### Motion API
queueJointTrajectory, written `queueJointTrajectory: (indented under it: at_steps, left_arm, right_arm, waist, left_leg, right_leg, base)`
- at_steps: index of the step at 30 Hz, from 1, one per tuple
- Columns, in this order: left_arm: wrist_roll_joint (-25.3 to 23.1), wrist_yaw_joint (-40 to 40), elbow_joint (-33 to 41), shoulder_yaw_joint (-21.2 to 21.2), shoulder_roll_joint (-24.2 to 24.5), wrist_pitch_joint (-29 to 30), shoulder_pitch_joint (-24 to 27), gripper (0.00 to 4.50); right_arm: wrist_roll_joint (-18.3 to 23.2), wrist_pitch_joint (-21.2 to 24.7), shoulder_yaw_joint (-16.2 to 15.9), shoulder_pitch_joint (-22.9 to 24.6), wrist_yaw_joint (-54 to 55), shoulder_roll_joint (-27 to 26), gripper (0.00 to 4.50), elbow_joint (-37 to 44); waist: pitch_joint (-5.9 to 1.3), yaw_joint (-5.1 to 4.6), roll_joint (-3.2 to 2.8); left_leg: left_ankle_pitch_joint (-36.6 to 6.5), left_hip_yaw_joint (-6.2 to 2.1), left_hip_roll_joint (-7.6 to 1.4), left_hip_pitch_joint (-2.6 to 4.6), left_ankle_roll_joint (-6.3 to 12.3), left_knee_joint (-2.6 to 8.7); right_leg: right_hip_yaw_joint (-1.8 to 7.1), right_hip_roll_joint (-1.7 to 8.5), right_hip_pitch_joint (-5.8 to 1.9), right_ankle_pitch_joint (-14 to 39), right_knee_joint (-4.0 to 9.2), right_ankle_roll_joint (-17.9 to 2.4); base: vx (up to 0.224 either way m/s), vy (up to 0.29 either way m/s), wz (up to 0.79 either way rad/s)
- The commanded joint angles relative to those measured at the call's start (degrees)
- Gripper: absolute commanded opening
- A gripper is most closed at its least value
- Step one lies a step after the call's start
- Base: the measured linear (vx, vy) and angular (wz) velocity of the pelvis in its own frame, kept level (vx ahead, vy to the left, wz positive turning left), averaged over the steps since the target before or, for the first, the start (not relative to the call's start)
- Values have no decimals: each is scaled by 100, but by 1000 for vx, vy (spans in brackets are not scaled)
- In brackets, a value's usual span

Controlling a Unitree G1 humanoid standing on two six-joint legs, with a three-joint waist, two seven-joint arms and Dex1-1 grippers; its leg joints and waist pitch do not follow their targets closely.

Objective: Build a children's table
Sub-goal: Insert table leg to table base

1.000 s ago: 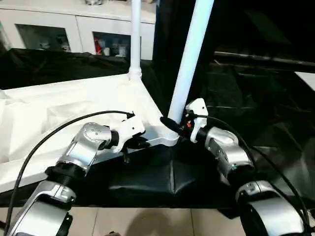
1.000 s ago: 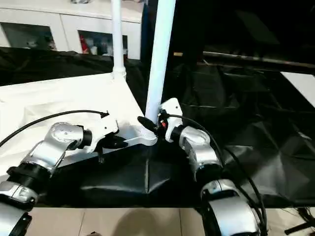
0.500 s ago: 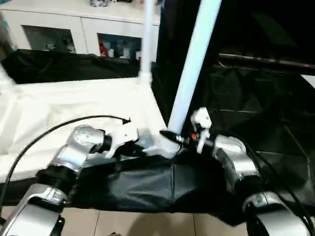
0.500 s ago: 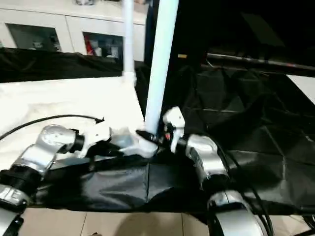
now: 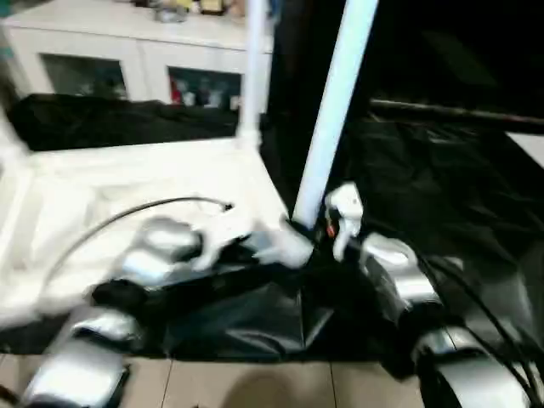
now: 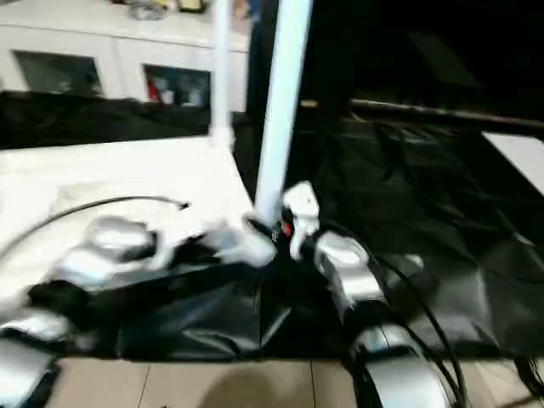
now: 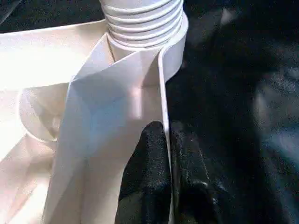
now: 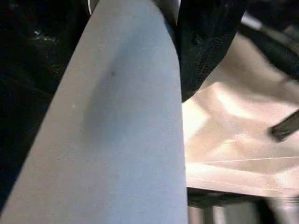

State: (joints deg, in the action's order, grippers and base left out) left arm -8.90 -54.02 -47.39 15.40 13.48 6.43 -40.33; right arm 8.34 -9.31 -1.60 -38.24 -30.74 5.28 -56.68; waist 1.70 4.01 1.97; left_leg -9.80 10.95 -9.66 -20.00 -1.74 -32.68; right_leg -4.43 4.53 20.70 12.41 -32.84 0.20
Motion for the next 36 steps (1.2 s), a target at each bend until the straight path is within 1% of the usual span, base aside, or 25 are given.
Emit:
queueJointTrajectory:
  at_steps: [1,2,3,4,5,6,7,8,9,10,11,12,13,14,16,17,18,21,26,27,28,30,31,32,36]
  left_arm:
    - [187,1480,-498,-369,-817,582,-316,0]
    - [190,1779,-592,-448,-939,680,-392,0]
    - [191,1900,-630,-480,-989,720,-423,0]
    - [177,2157,-704,-530,-1111,817,-496,0]
    - [154,2285,-731,-537,-1203,874,-539,0]
    - [147,2425,-736,-554,-1306,912,-575,0]
    - [141,2557,-712,-555,-1418,956,-601,0]
    - [144,2690,-657,-556,-1547,1017,-611,0]
    - [134,2690,-643,-538,-1563,1036,-608,0]
    - [116,2725,-673,-525,-1583,1065,-621,0]
    - [111,2746,-711,-532,-1570,1097,-628,0]
    - [110,2756,-726,-537,-1563,1111,-630,0]
    - [85,2811,-764,-545,-1532,1116,-643,0]
    - [49,2886,-810,-559,-1465,1094,-667,0]
    - [56,2937,-863,-596,-1394,1082,-710,0]
    - [58,2968,-888,-604,-1367,1074,-730,0]
    - [63,2979,-905,-619,-1354,1074,-742,0]
    - [78,2976,-909,-647,-1324,1073,-748,0]
    - [90,2871,-876,-611,-1271,1031,-726,0]
    - [102,2853,-883,-609,-1258,1020,-733,0]
    - [103,2853,-884,-609,-1257,1020,-733,0]
    - [117,2832,-897,-607,-1234,1002,-751,0]
    - [120,2817,-902,-604,-1221,991,-759,0]
    - [120,2788,-905,-601,-1197,975,-767,0]
    - [124,2750,-919,-575,-1136,927,-789,0]
  right_arm:
    - [-149,671,324,33,1668,28,191,-1084]
    - [-122,675,369,-33,1879,-11,191,-1157]
    - [-111,676,388,-59,1965,-27,191,-1186]
    - [-79,666,439,-125,2168,-73,191,-1254]
    - [-103,635,443,-179,2370,-109,191,-1307]
    - [-115,609,454,-235,2543,-161,191,-1354]
    - [-112,588,498,-300,2752,-233,191,-1402]
    - [-104,570,548,-387,2954,-338,191,-1453]
    - [-95,562,566,-421,2983,-376,191,-1466]
    - [-99,537,593,-489,3042,-440,191,-1512]
    - [-101,520,611,-538,3063,-486,191,-1548]
    - [-102,514,617,-554,3073,-502,191,-1562]
    - [-109,499,628,-579,3098,-523,191,-1580]
    - [-122,467,632,-605,3110,-539,191,-1590]
    - [-137,452,631,-619,3083,-541,191,-1601]
    - [-155,445,631,-627,3083,-540,191,-1615]
    - [-170,443,634,-637,3092,-538,191,-1631]
    - [-211,458,649,-668,3086,-523,191,-1667]
    - [-198,364,706,-752,2774,-490,191,-1680]
    - [-166,308,740,-780,2646,-484,247,-1656]
    - [-165,306,741,-782,2641,-484,261,-1655]
    - [-121,249,789,-831,2460,-471,268,-1620]
    - [-105,228,816,-856,2375,-467,268,-1609]
    - [-112,192,816,-891,2308,-449,294,-1588]
    - [-104,105,846,-970,2104,-405,313,-1549]
  waist:
    - [-85,-151,59]
    - [-44,-153,-9]
    - [-46,-198,-29]
    - [-21,-172,-105]
    - [-52,287,-127]
    - [-64,493,-142]
    - [-229,174,262]
    - [-140,230,385]
    - [-180,292,328]
    - [-155,385,197]
    - [-274,391,111]
    - [-262,229,68]
    - [-222,165,58]
    - [-244,133,62]
    - [-213,127,135]
    - [-197,133,133]
    - [-185,142,133]
    - [-173,136,160]
    - [-169,133,165]
    - [-173,132,167]
    - [-170,135,167]
    - [-184,130,162]
    - [-198,113,177]
    - [-190,118,171]
    - [-219,111,186]
  left_leg:
    - [-4488,-416,-427,243,-660,568]
    - [-4763,-360,-379,436,-586,521]
    - [-4848,-374,-393,382,-579,558]
    - [-5242,-337,-523,-58,-674,1011]
    - [-5550,42,-521,-664,-677,1476]
    - [-5213,385,-377,-520,-686,1526]
    - [-4092,314,-308,-96,-471,1160]
    - [-951,-292,87,101,20,-469]
    - [-517,-490,131,-417,137,-517]
    - [7,-494,-180,-461,-125,65]
    - [166,-460,-317,-137,-213,200]
    - [-293,-526,-492,90,-58,289]
    - [-547,-505,-498,27,-30,349]
    - [-820,-415,-430,-61,66,408]
    - [-1291,-324,-406,-23,107,414]
    - [-1380,-308,-401,-27,98,427]
    - [-1532,-291,-411,-14,39,442]
    - [-1690,-289,-429,-3,-102,487]
    - [-1543,-269,-442,-11,-77,505]
    - [-1483,-267,-446,-16,-53,502]
    - [-1418,-258,-444,-15,-25,496]
    - [-1318,-255,-441,-25,21,487]
    - [-1109,-259,-444,-57,59,480]
    - [-1001,-243,-440,-29,129,460]
    - [-581,-225,-435,-36,317,406]
  right_leg:
    - [116,486,148,3855,615,-411]
    - [-78,406,258,3898,748,-334]
    - [-153,416,169,3785,712,-313]
    - [-215,267,-251,2986,189,-398]
    - [-212,28,-631,1276,-852,-383]
    - [-188,-77,-432,1197,-907,-440]
    - [162,175,-270,2103,-582,-388]
    - [748,1005,211,5602,779,-197]
    - [788,1120,-348,4986,583,-393]
    - [346,781,-370,2982,285,-579]
    - [232,531,-185,1754,138,-695]
    - [224,389,-19,370,-52,-1001]
    - [246,423,-67,107,-32,-1135]
    - [231,479,-207,-162,35,-1300]
    - [273,543,-197,367,156,-1326]
    - [283,556,-195,591,185,-1298]
    - [295,581,-177,1061,239,-1199]
    - [311,585,-147,1723,310,-930]
    - [321,573,-135,1414,291,-938]
    - [323,572,-143,1300,281,-963]
    - [324,569,-140,1183,274,-997]
    - [326,571,-156,1014,251,-1055]
    - [319,573,-193,762,216,-1087]
    - [314,557,-172,562,203,-1157]
    - [316,565,-214,0,132,-1347]
  base:
    - [-100,84,-8]
    - [-70,53,0]
    - [-67,60,-4]
    - [0,0,0]
    - [-109,52,1]
    - [-56,-40,18]
    - [-56,-40,18]
    - [71,-111,-3]
    - [130,-30,-39]
    - [130,-30,-39]
    - [72,31,-9]
    - [-13,-3,19]
    - [-13,-3,19]
    - [0,0,0]
    - [0,0,0]
    - [0,0,0]
    - [0,0,0]
    - [0,0,0]
    - [0,0,0]
    - [0,0,0]
    - [0,0,0]
    - [0,0,0]
    - [0,0,0]
    - [0,0,0]
    - [0,0,0]
